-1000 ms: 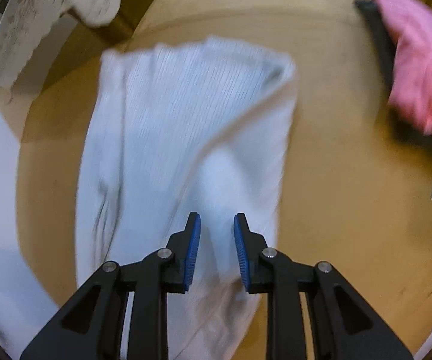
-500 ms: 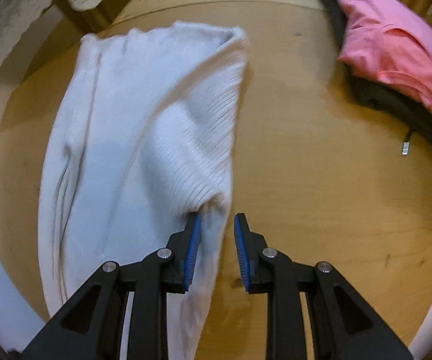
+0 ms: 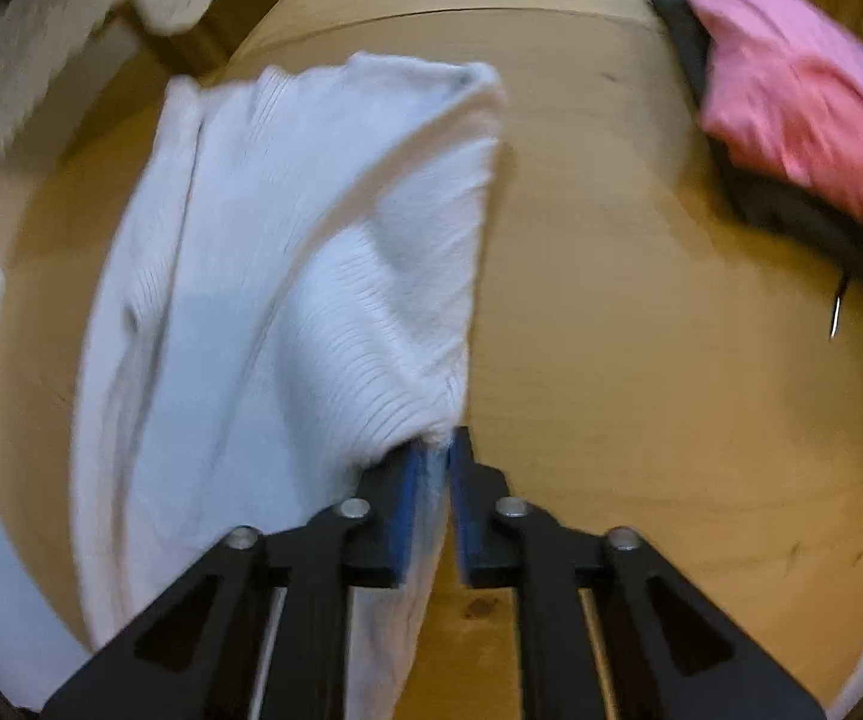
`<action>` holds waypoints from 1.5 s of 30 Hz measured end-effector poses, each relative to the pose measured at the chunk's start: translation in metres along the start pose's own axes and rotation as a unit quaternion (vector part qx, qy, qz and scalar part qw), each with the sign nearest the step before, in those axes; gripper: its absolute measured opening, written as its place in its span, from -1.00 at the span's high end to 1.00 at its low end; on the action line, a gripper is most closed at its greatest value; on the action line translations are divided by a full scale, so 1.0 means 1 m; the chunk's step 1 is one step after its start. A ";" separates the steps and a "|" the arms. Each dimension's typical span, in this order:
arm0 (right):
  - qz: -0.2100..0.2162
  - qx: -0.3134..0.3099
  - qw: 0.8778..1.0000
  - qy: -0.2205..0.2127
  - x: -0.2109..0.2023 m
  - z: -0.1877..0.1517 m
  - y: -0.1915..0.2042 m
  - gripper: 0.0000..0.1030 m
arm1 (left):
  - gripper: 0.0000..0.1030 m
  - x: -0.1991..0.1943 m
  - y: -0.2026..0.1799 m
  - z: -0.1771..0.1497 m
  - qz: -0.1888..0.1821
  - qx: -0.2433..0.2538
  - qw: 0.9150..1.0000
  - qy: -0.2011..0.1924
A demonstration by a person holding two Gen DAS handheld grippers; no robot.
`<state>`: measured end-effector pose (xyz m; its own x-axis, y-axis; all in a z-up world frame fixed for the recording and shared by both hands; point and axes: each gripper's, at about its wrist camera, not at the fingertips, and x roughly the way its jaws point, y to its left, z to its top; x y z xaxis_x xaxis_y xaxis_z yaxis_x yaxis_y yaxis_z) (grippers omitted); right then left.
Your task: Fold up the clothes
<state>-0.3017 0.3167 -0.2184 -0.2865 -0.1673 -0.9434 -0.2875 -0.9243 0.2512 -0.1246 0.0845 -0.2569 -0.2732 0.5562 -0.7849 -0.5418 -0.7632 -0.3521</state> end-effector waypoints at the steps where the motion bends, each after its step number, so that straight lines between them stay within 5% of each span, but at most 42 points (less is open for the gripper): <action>1: 0.019 0.019 1.000 -0.012 -0.007 -0.002 -0.010 0.82 | 0.88 -0.003 0.002 0.001 -0.011 -0.011 1.000 -0.005; 3: 0.066 0.077 0.995 -0.017 -0.010 -0.004 -0.036 0.82 | 0.88 -0.008 0.007 0.002 -0.033 -0.033 0.999 -0.016; 5: 0.060 0.094 0.994 -0.008 0.002 -0.006 -0.040 0.82 | 0.88 -0.013 0.012 0.004 -0.063 -0.059 0.996 -0.026; 9: 0.031 0.074 0.997 0.004 0.017 -0.009 -0.023 0.79 | 0.88 -0.005 0.013 0.005 -0.033 -0.053 0.998 -0.013; 11: 0.013 0.066 0.998 0.005 0.021 -0.006 -0.010 0.60 | 0.88 -0.003 0.017 0.004 -0.038 -0.068 0.997 -0.007; 16: -0.016 0.048 0.998 -0.026 -0.017 -0.023 -0.003 0.45 | 0.88 -0.003 0.014 0.003 -0.014 -0.055 0.998 0.000; 20: 0.055 0.035 0.997 -0.035 -0.036 -0.035 0.013 0.45 | 0.87 0.002 0.013 0.002 -0.002 -0.048 0.999 0.006; 24: 0.076 0.044 0.996 0.013 -0.019 -0.034 0.012 0.45 | 0.83 -0.001 0.015 -0.003 0.022 -0.042 0.999 0.016; 28: 0.076 0.068 0.994 0.042 0.013 -0.028 0.014 0.45 | 0.77 -0.020 0.009 -0.007 0.056 -0.015 0.998 0.013; 32: 0.075 0.077 0.993 0.046 0.022 -0.026 0.008 0.45 | 0.53 -0.033 -0.020 -0.007 0.029 0.043 0.999 0.006; 37: 0.080 0.085 0.992 0.041 0.021 -0.017 0.005 0.45 | 0.42 0.005 -0.051 -0.010 0.037 0.128 0.990 0.048; 45: 0.068 0.045 0.996 0.037 0.016 -0.010 0.017 0.45 | 0.59 0.035 -0.025 -0.009 0.079 0.106 0.988 0.075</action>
<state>-0.3015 0.2948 -0.2310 -0.2616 -0.3161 -0.9119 -0.3323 -0.8576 0.3926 -0.1133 0.1203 -0.2804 -0.2556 0.3684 -0.8938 -0.6609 -0.7414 -0.1166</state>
